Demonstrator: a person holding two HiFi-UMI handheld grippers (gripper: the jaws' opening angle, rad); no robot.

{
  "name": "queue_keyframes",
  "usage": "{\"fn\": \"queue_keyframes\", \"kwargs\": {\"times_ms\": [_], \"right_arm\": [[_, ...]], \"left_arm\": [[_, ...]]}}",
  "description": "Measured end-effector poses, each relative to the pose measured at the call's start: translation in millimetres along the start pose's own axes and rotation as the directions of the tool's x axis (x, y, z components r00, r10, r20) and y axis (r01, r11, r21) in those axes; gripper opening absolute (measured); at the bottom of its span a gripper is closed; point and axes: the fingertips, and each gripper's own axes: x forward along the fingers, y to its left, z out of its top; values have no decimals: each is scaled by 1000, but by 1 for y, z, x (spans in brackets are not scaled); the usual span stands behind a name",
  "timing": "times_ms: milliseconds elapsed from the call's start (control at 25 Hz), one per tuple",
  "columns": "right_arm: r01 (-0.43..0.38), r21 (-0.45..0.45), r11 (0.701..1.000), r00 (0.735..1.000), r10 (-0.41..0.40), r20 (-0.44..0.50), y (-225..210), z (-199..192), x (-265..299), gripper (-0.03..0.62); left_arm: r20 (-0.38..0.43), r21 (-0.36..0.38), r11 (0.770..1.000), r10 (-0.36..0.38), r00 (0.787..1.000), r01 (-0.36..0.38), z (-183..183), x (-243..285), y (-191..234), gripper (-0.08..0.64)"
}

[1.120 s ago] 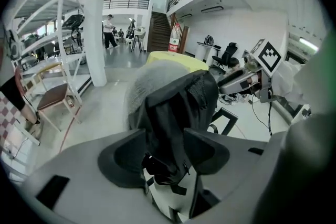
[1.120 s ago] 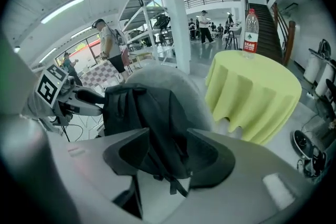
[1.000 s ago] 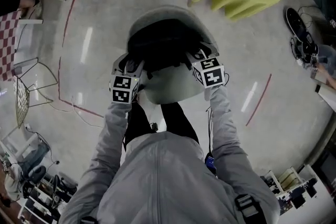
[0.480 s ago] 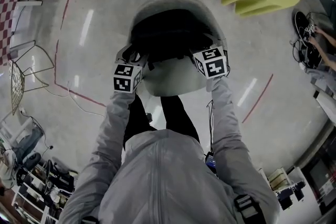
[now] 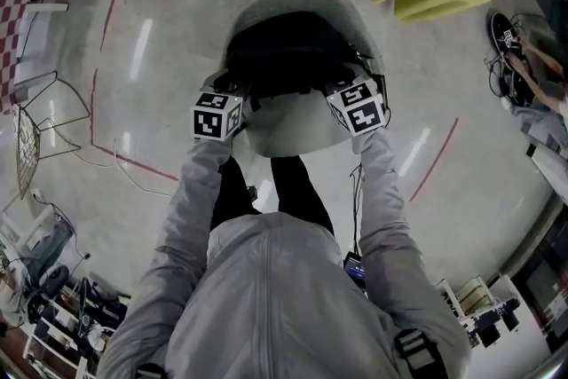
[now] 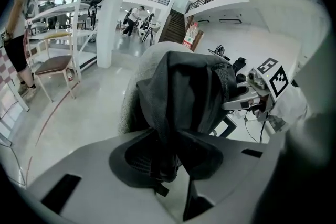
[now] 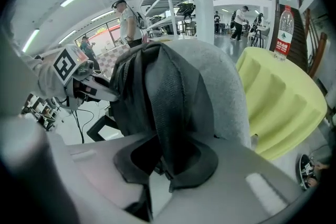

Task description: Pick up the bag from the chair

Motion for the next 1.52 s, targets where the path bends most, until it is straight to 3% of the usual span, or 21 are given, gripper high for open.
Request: {"fn": "queue_keyframes", "kwargs": {"times_ms": [120,240,480,640,840,1080,1320,1520], "right_arm": [[19,7,1000,1000,-19,-6,17,3,-16,46],[59,60,996,998,-60,7,30,3,-40,44],[147,181,972,982,-165,88,46,2,-97,44],[213,256,943,953,-258,157,61,7,-143,44],[300,318,899,902,-376,212,90,16,-199,44],[397,363,843,816,-506,281,124,31,-264,44],[455,385,803,728,-584,359,161,53,-305,44],[488,394,779,675,-623,395,190,68,-324,44]], "left_arm": [[5,20,999,-39,999,39,4,-15,-3,88],[-9,98,990,-100,995,100,14,-29,-12,77],[16,238,948,-223,975,213,45,-61,-46,66],[58,339,899,-312,948,276,63,-95,-72,66],[107,407,849,-409,906,336,84,-141,-101,60],[189,493,793,-500,845,359,107,-203,-135,57],[265,542,774,-526,808,326,117,-251,-143,55],[310,581,754,-553,773,307,119,-288,-142,52]]}}
